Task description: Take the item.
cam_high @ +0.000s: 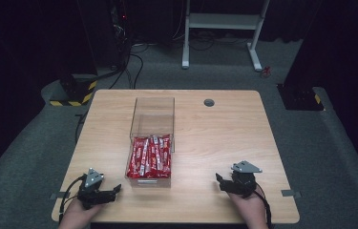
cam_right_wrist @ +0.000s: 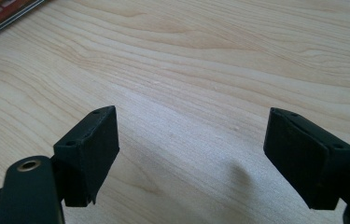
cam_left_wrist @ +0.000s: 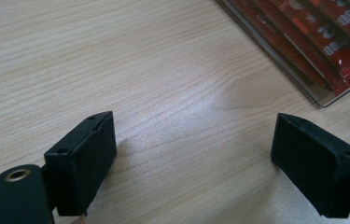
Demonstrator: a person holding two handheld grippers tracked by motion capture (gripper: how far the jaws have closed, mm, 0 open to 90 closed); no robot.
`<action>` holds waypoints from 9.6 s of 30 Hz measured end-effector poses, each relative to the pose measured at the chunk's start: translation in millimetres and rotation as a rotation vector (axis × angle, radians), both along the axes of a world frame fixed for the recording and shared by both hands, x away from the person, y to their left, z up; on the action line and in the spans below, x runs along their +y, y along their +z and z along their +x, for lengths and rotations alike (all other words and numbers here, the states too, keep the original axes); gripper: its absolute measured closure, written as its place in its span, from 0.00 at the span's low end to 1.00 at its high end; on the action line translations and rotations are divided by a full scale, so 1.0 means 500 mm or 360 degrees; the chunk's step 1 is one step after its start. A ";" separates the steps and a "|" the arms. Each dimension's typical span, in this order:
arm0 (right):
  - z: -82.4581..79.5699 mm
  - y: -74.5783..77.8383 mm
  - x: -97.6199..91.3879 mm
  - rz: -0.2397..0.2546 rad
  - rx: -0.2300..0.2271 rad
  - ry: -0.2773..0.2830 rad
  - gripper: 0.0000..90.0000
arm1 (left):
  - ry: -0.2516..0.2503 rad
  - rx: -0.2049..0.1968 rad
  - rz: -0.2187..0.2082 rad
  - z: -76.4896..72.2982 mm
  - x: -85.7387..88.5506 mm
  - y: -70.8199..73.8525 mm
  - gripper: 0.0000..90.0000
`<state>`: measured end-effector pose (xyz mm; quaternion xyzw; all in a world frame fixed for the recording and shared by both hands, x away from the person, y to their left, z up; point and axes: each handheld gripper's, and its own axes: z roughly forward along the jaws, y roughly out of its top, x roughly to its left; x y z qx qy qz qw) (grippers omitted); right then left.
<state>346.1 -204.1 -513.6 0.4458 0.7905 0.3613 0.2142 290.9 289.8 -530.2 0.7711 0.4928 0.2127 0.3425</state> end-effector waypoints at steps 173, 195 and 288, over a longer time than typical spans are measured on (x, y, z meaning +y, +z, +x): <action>-0.020 0.127 0.326 0.0253 -0.0156 0.0576 0.96 | -0.0003 -0.0001 -0.0011 0.000 0.001 0.000 0.16; -0.036 0.132 0.308 0.0295 -0.0170 0.0604 0.99 | -0.0005 -0.0001 -0.0012 0.000 0.001 0.000 0.16; 0.031 0.123 0.176 0.0360 -0.0233 0.0227 1.00 | -0.0007 -0.0002 -0.0004 0.000 0.001 0.000 0.16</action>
